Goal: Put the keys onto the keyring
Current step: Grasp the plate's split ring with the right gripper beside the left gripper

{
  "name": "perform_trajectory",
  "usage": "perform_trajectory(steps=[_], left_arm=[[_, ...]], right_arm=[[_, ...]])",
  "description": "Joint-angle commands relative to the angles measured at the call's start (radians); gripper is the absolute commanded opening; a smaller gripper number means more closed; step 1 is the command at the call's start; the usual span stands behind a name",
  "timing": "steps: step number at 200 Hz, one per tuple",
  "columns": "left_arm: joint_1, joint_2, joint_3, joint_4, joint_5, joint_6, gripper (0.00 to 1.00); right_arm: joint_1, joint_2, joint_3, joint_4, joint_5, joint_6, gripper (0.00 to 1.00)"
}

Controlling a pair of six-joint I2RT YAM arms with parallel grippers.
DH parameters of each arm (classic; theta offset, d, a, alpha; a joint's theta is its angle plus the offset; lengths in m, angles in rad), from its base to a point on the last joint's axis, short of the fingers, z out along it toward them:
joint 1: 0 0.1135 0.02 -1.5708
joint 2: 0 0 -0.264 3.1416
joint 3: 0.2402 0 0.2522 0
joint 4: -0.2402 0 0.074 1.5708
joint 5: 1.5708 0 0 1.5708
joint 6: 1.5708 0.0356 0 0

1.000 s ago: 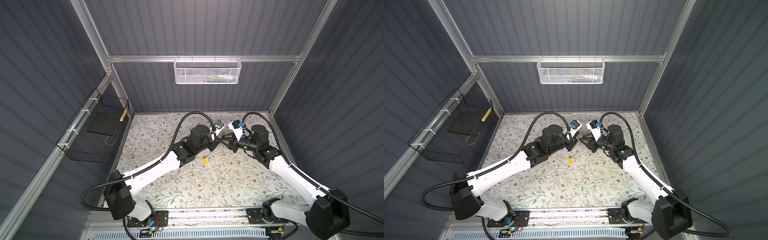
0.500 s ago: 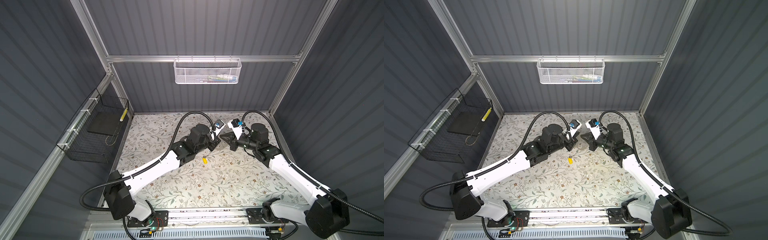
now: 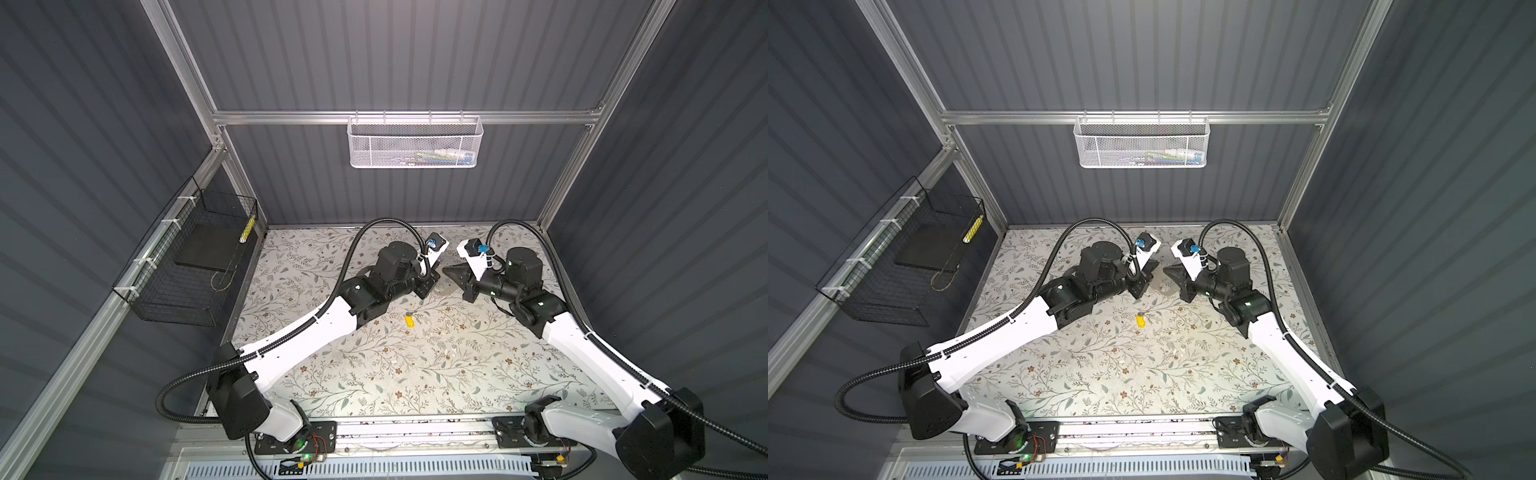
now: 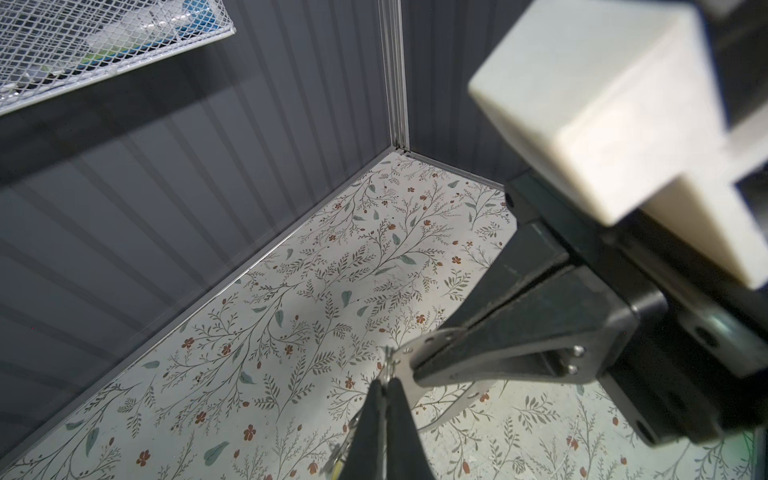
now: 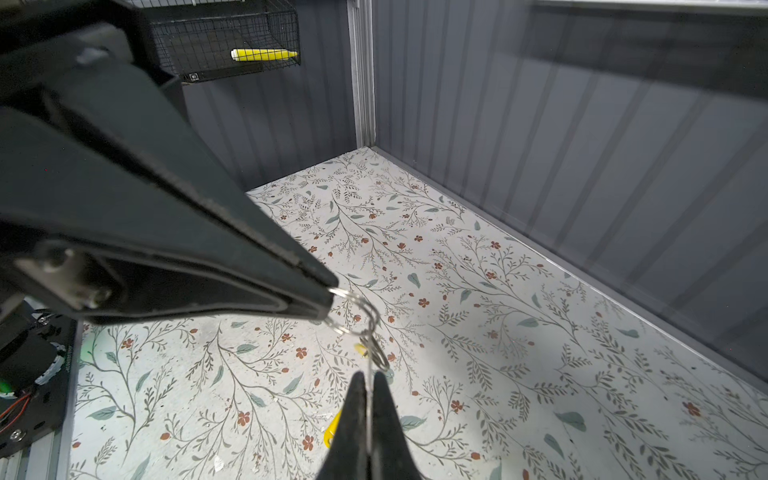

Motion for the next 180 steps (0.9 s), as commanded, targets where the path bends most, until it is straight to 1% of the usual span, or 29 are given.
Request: perform_trajectory(steps=[1, 16, 26, 40, 60, 77, 92, 130, 158, 180], left_arm=[[0.02, -0.047, -0.037, 0.032, 0.014, -0.026, 0.29], [0.023, -0.076, -0.076, 0.075, 0.012, -0.021, 0.37], [0.027, -0.088, -0.093, 0.088, -0.007, -0.022, 0.38], [0.028, -0.1, -0.123, 0.112, -0.036, -0.013, 0.38], [0.029, -0.117, -0.175, 0.163, -0.024, 0.004, 0.37], [0.027, -0.124, -0.212, 0.202, 0.057, 0.045, 0.35], [0.026, -0.122, -0.246, 0.243, 0.081, 0.067, 0.34], [0.014, -0.114, -0.315, 0.368, 0.094, 0.122, 0.34], [-0.006, -0.12, -0.358, 0.463, 0.073, 0.163, 0.35], [-0.016, -0.114, -0.374, 0.507, 0.072, 0.193, 0.36]], right_arm=[[0.002, -0.015, 0.033, -0.025, 0.033, -0.026, 0.0], [0.003, -0.016, 0.036, -0.03, 0.037, -0.026, 0.0], [0.004, -0.015, 0.042, -0.038, 0.036, -0.026, 0.0], [0.006, -0.015, 0.052, -0.052, 0.037, -0.021, 0.0], [0.007, -0.015, 0.069, -0.074, 0.036, -0.019, 0.0], [0.009, -0.015, 0.08, -0.089, 0.034, -0.016, 0.0], [0.01, -0.012, 0.091, -0.103, 0.03, -0.013, 0.0], [0.014, 0.001, 0.107, -0.117, 0.027, -0.004, 0.0], [0.02, 0.011, 0.112, -0.12, 0.027, -0.001, 0.0], [0.023, 0.019, 0.116, -0.12, 0.022, 0.002, 0.0]])
